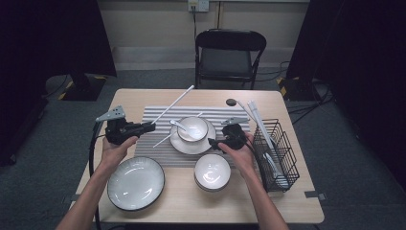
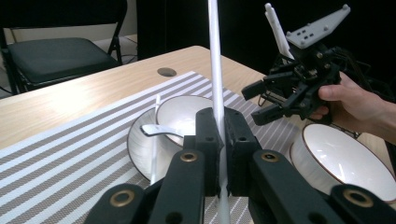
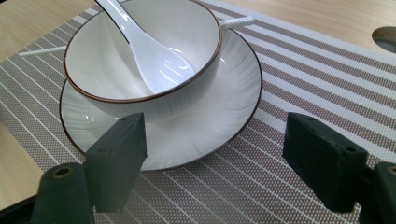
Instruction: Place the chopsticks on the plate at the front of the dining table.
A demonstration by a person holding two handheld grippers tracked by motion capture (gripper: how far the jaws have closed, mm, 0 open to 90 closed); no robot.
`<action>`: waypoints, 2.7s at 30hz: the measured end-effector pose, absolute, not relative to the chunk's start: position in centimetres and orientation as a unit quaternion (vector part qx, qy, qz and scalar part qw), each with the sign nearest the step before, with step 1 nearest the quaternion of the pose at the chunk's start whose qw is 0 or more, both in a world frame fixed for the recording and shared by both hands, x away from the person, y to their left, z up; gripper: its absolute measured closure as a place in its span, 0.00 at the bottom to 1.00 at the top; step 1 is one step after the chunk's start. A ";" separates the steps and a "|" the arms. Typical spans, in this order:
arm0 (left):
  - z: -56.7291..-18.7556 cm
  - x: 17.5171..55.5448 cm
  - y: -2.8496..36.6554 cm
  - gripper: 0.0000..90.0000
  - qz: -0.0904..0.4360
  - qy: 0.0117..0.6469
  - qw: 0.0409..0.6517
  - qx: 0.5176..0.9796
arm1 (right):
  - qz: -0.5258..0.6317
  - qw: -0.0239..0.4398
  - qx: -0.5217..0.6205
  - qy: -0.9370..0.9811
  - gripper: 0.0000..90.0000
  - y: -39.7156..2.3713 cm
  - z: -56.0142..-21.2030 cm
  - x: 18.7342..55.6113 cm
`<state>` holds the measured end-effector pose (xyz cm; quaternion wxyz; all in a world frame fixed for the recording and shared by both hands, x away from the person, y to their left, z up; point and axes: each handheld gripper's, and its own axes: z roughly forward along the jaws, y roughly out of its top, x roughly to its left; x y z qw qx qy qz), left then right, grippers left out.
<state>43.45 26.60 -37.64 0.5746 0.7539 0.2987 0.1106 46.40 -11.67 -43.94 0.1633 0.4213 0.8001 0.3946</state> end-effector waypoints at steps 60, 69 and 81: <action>-42.2 48.7 27.3 0.96 0.093 0.370 0.519 0.765 | 0.346 0.210 0.459 0.791 0.18 -13.9 -50.1 45.2; -42.4 49.8 26.7 0.96 0.085 0.374 0.509 0.770 | 0.346 0.210 0.460 0.790 0.18 -13.9 -50.1 45.2; -44.3 50.8 25.2 0.96 0.078 0.375 0.476 0.792 | 0.346 0.211 0.458 0.791 0.18 -13.9 -50.1 45.2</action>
